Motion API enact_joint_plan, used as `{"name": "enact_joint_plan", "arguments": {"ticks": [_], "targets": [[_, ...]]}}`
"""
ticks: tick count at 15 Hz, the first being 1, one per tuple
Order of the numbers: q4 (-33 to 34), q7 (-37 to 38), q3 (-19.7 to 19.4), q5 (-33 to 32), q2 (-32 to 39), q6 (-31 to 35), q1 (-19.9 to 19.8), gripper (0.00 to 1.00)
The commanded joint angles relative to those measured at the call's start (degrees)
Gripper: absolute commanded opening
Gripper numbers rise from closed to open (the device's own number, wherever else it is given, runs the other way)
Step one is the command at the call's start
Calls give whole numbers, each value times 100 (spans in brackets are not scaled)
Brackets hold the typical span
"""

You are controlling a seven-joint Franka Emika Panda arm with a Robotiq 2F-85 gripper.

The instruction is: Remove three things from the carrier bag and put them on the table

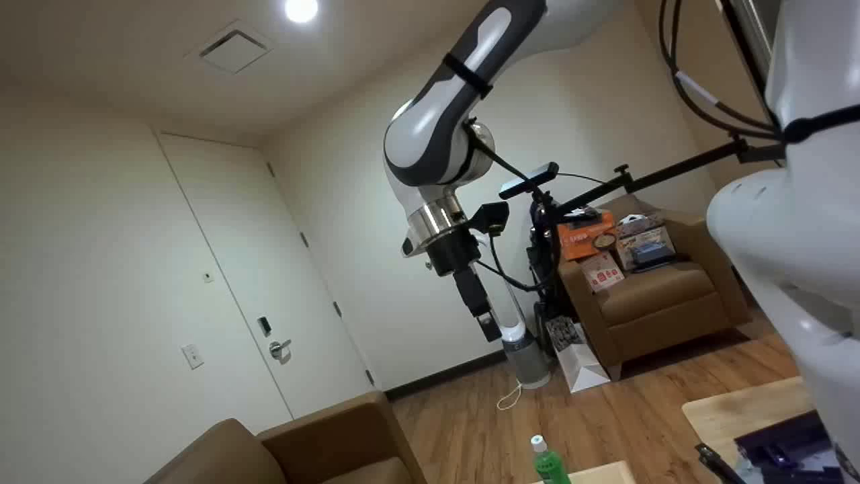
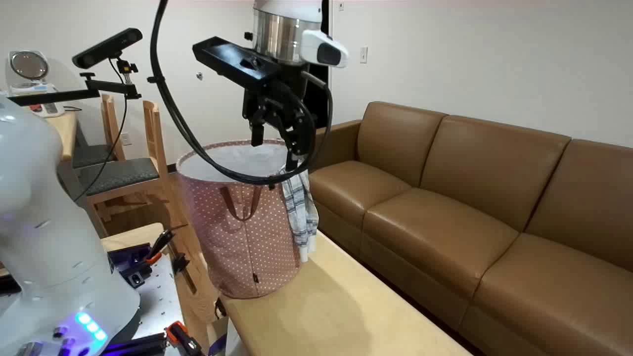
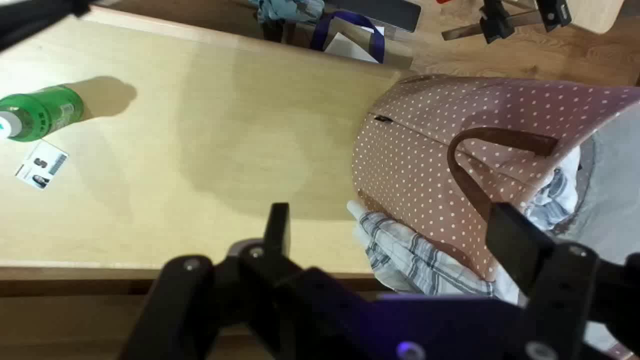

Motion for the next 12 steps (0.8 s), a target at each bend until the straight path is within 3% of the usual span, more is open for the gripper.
{"name": "enact_joint_plan", "arguments": {"ticks": [1,7,12], "targets": [[6,-91,203,98,46,-7,-228,100],[191,-52,408,-7,72,-5,-157,100],[584,46,1230,-251,164,146,156,100]]}}
